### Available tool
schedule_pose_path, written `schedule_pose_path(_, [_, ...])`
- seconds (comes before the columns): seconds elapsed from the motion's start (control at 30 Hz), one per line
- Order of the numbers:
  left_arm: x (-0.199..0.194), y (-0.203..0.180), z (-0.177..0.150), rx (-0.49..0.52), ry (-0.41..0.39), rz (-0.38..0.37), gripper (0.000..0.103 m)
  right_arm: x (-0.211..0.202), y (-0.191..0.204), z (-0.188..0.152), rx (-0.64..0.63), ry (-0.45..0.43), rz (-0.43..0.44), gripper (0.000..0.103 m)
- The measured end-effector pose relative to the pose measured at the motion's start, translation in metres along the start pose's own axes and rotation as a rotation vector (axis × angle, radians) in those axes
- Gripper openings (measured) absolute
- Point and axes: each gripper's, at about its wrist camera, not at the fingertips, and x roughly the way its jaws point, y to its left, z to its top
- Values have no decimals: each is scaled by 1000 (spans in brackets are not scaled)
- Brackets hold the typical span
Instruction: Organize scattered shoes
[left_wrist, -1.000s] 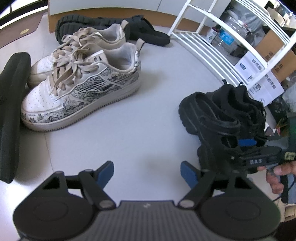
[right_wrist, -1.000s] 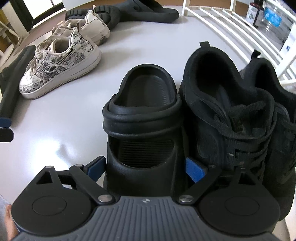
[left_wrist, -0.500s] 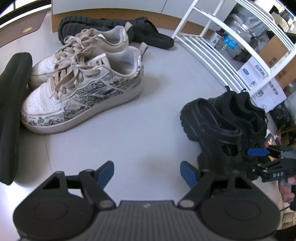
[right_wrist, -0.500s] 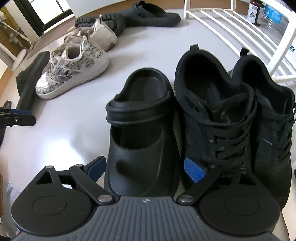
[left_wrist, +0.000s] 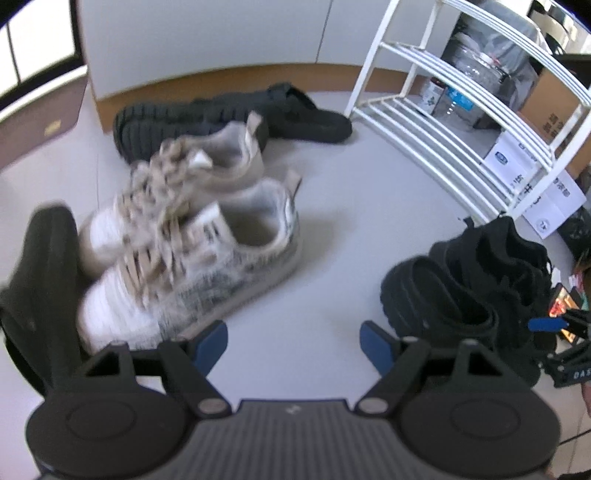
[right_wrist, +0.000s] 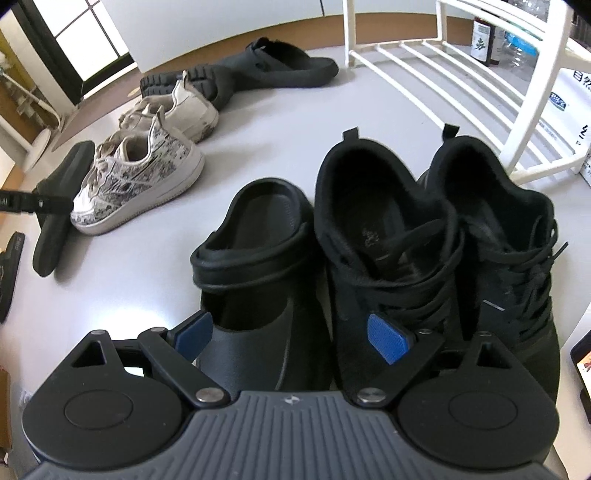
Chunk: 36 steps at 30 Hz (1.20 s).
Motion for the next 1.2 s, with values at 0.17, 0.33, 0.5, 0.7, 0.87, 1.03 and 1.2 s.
schedule_pose_path(0.17, [-4,5,30,-36,-4,19,81,-5,-7,3,18,-22,1,94])
schedule_pose_path(0.33, [-9,6,64,-54,-5,34,81,-9,-12,7,39,-51,11,94])
schedule_pose_path(0.5, [-14,1,94,-5,-53,100,81,-14,-16,13,67,-83,28,94])
schedule_pose_path(0.7, [-14,1,119,-39,-76,94,86,-18,-25,15,89,-107,28,94])
schedule_pose_path(0.87, [-6,2,133,-85,-37,13,91,-19,-31,12,99,-108,24,94])
schedule_pose_path(1.03, [7,7,147,-179,-6,23,98,-19,-33,9,95,-104,25,94])
schedule_pose_path(1.2, [19,20,170,-229,-44,138,98,-21,-36,5,89,-107,20,94])
